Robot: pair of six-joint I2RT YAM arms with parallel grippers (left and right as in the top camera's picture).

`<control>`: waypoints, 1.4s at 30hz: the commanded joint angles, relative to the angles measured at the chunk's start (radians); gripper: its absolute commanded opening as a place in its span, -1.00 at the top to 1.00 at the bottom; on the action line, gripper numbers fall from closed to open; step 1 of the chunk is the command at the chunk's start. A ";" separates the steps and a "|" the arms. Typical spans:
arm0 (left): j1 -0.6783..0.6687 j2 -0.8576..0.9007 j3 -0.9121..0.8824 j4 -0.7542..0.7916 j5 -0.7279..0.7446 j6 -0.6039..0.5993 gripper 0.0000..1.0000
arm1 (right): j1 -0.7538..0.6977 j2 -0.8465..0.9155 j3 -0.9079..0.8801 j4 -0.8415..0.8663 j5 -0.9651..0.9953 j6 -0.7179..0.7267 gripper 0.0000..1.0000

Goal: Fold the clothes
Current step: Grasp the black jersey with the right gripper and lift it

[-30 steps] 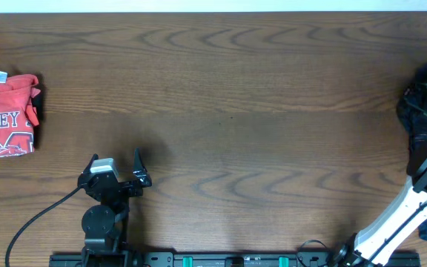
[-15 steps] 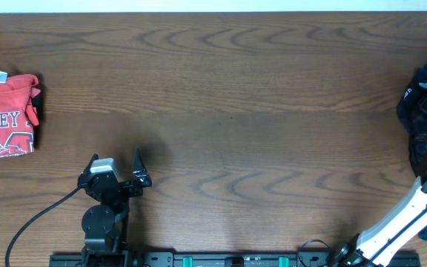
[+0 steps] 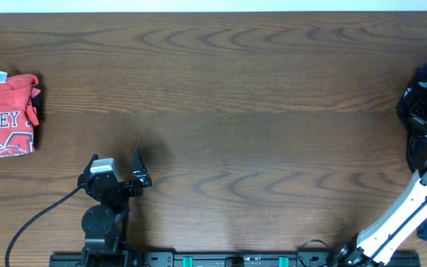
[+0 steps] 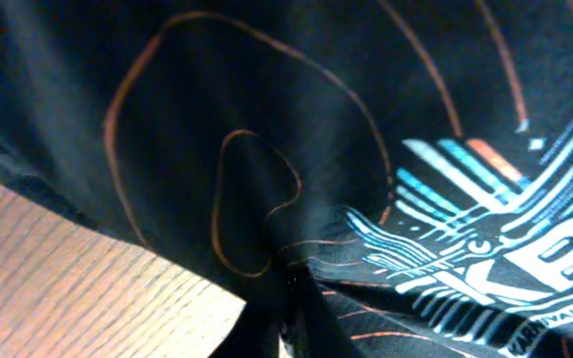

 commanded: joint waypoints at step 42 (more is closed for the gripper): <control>-0.005 -0.006 -0.030 -0.013 -0.005 -0.002 -0.96 | 0.160 -0.136 0.425 -0.291 0.000 0.019 0.98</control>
